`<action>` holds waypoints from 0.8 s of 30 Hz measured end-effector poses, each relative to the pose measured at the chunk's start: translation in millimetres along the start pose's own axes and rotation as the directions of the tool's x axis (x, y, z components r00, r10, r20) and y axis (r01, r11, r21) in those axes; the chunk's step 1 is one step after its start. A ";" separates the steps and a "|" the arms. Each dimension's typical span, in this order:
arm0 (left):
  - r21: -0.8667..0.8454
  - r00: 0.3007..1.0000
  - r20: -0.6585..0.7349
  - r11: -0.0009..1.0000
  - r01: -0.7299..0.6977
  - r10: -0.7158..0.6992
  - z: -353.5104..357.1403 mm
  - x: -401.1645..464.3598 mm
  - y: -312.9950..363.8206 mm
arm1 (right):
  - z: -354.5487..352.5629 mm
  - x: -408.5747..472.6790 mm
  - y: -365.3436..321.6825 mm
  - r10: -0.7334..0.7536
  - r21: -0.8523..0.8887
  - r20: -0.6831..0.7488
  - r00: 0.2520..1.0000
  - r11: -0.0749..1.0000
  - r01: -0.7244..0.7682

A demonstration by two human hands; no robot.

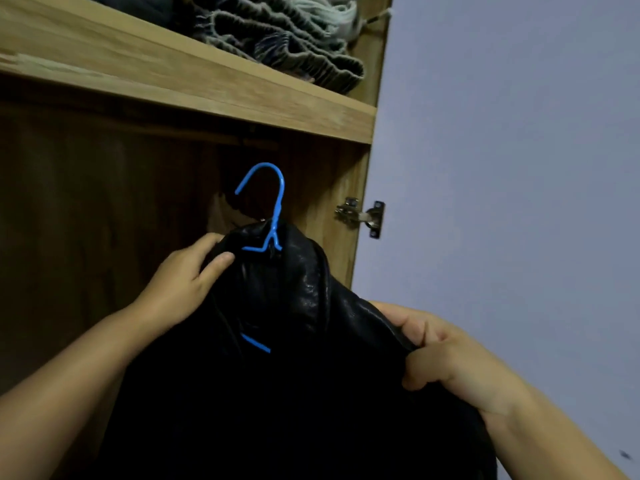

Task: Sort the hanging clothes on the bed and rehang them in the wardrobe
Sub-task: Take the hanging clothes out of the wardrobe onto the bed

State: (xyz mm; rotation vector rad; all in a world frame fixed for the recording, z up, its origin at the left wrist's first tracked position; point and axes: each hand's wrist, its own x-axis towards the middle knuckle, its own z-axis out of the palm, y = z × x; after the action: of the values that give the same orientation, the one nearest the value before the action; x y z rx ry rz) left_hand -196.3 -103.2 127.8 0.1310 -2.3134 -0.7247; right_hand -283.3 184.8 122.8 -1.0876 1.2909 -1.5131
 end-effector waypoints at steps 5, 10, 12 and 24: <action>0.010 0.994 -0.098 0.999 -0.047 0.048 31.9 -35.8 49.1 | -5.2 -80.6 -5.7 0.048 -0.160 -0.086 0.995 0.985 -0.061; -0.115 0.985 -0.173 0.993 -0.033 0.013 69.0 -69.9 96.4 | -4.1 -161.1 -22.7 0.087 -0.516 -0.249 0.965 0.831 -0.208; -0.166 0.979 -0.202 0.986 -0.029 -0.005 87.0 -81.6 122.0 | -3.4 -193.3 -27.5 0.028 -0.707 -0.396 0.918 0.628 -0.324; -0.425 0.982 0.044 0.893 -0.147 0.182 156.8 -102.0 222.2 | 51.8 -278.9 3.0 -0.536 -0.518 -0.791 0.295 0.329 -0.790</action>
State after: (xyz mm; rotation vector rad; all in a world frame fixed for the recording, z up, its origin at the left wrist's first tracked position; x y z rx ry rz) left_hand -198.6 185.1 91.9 -0.2947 -2.1536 -1.1372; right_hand -159.7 439.2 99.8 -0.2921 3.4824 -0.9614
